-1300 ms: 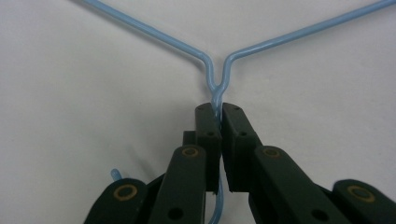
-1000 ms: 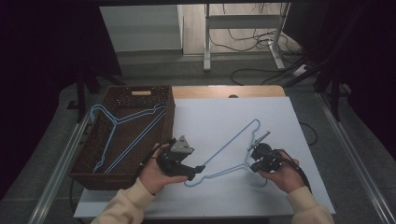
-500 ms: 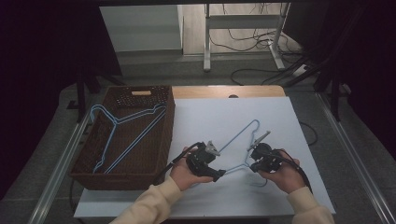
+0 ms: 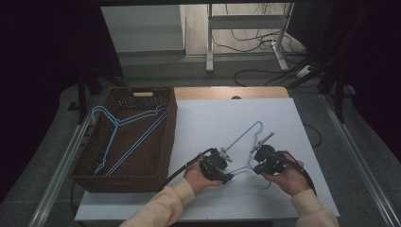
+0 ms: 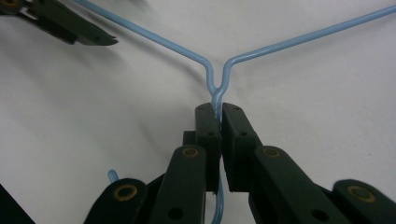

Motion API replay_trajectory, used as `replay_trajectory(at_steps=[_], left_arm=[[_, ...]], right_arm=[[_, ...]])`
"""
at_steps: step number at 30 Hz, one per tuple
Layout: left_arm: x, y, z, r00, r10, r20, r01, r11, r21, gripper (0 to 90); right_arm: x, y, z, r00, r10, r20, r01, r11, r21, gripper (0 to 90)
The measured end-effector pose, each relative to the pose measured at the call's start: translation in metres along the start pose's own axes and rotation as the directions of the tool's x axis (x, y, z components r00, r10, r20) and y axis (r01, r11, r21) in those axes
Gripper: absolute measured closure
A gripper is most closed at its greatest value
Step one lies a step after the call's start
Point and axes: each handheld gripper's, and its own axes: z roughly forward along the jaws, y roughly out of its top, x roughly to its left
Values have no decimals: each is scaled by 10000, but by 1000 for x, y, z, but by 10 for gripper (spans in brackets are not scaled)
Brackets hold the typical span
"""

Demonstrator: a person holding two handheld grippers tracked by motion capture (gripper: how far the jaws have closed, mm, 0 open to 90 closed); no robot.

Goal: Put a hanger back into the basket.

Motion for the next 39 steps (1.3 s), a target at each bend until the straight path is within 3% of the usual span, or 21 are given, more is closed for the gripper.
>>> replay_trajectory(at_steps=[8,9,12,15,17,20,22,25,26,28,30,35,39], left_arm=[[-3,3,7,9995,306,-99,-305,9994,160,778],[-3,3,7,9996,284,43,-284,9994,195,803],[-3,4,5,9990,455,-6,-454,9986,260,839],[-4,4,2,9993,375,-32,-375,9993,56,856],[-2,4,-3,9993,331,-158,-332,9994,-35,859],[0,4,-13,9992,233,-311,-244,9991,-344,860],[1,5,-22,9993,135,-361,-155,9982,-582,861],[4,4,-35,9990,-6,-441,-32,9963,-858,862],[6,3,-39,9989,-68,-459,25,9958,-920,861],[8,3,-46,9984,-179,-541,121,9943,-1060,862],[10,2,-55,9976,-332,-614,253,9918,-1255,862],[13,1,-76,9956,-526,-773,388,9846,-1704,863],[14,1,-90,9940,-592,-915,410,9809,-1901,863]], right_arm=[[3,2,-3,10000,-80,-21,80,10000,-56,859],[3,2,-4,10000,-94,-22,94,9999,-73,859],[4,2,-5,10000,-86,-11,86,9999,-130,858],[1,1,-9,10000,1,-49,-4,9974,-715,841],[-4,-2,-15,9994,351,1,-347,9872,-1560,695],[-18,-10,-28,9886,1505,56,-1421,9447,-2956,561],[-27,-17,-35,9741,2257,-117,-2135,9018,-3758,492],[-38,-30,-41,9532,3020,138,-2589,8393,-4781,405],[-41,-33,-43,9479,3177,240,-2638,8249,-4999,398],[-46,-39,-44,9467,3221,24,-2750,8122,-5144,395],[-49,-43,-43,9456,3252,-99,-2830,8072,-5180,389],[-52,-46,-34,9501,3120,-73,-2754,8272,-4899,382],[-51,-46,-30,9518,3063,-132,-2749,8335,-4793,379]])
